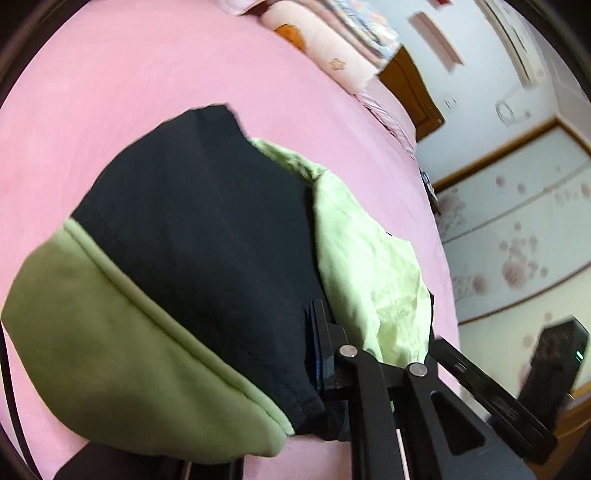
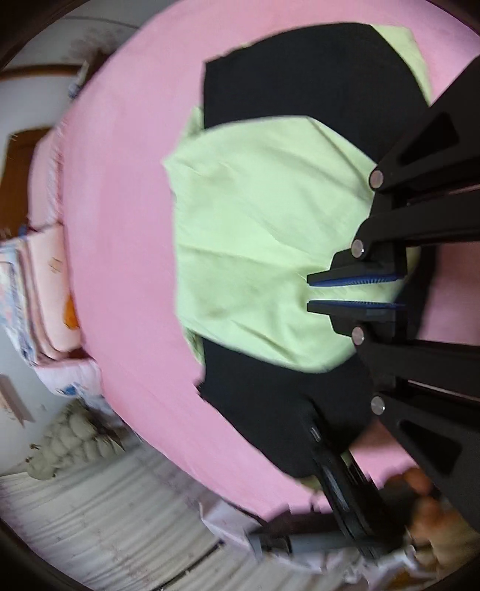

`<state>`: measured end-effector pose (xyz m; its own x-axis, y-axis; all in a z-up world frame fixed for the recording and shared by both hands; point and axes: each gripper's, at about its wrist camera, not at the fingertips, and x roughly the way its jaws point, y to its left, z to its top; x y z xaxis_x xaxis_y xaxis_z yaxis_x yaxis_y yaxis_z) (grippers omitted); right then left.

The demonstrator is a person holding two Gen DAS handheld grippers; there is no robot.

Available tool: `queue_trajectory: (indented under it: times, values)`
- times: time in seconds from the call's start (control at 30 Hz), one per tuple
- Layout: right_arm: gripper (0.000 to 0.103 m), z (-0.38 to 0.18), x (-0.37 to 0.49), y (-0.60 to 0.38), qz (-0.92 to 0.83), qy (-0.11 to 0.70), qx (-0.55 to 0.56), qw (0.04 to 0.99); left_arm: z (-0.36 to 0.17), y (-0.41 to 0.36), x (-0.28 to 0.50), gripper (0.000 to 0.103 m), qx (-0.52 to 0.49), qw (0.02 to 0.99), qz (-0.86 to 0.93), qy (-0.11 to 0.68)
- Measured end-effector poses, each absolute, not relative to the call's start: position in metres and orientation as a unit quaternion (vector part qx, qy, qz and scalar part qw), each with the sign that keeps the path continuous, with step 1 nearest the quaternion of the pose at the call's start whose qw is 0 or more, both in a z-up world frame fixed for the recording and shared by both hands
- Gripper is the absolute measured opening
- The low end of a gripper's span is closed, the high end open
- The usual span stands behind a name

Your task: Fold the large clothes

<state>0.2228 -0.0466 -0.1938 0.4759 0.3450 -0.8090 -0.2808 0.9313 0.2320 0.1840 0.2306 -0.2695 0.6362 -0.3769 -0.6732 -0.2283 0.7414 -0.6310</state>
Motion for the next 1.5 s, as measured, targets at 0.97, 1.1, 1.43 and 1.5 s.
queue_trajectory:
  times: [0.97,1.1,1.43,1.5]
  values:
    - [0.005,-0.329,0.163,-0.200,0.188,0.513,0.405,0.733,-0.186,-0.129,0.197,0.009,0.340,0.819,-0.292,0.359]
    - [0.008,-0.332,0.118,-0.224,0.185,0.545,0.391,0.718,-0.217,-0.165,0.213,0.012,0.327,0.799,-0.299,0.406]
    - [0.008,-0.293,0.089,-0.320,0.084,0.531,0.298,0.789,-0.246,-0.204,0.197,0.029,0.290,0.768,-0.328,0.467]
    - [0.008,-0.288,0.091,-0.331,0.067,0.527,0.285,0.798,-0.233,-0.197,0.197,0.030,0.261,0.779,-0.327,0.467]
